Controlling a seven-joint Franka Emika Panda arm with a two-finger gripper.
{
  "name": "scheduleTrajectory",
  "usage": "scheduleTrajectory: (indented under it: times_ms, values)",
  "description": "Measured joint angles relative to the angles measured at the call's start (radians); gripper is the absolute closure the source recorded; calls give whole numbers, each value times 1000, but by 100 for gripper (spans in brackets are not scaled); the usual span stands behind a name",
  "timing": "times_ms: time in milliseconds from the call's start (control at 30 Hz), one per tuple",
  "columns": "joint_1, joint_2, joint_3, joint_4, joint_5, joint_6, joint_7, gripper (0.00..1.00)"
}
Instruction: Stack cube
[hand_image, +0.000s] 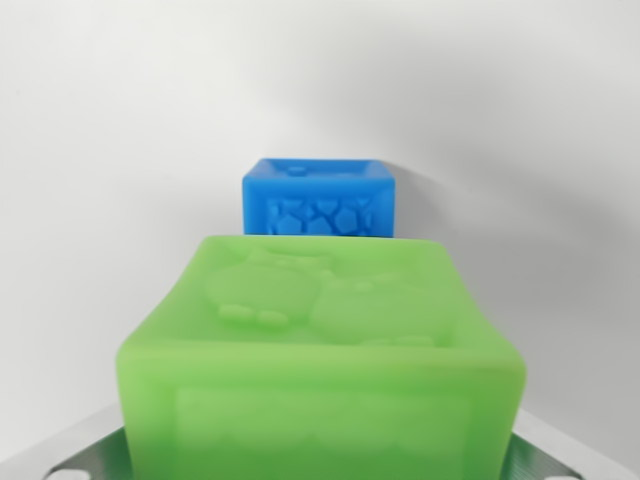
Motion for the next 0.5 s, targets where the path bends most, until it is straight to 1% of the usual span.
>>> scheduleTrajectory:
  times_ms: [100, 200, 500]
  values:
    - [2, 16, 0, 3, -2, 10, 2, 100]
    - [2, 51, -1, 3, -4, 38, 4, 100]
    - [2, 112, -3, 7, -11, 97, 9, 100]
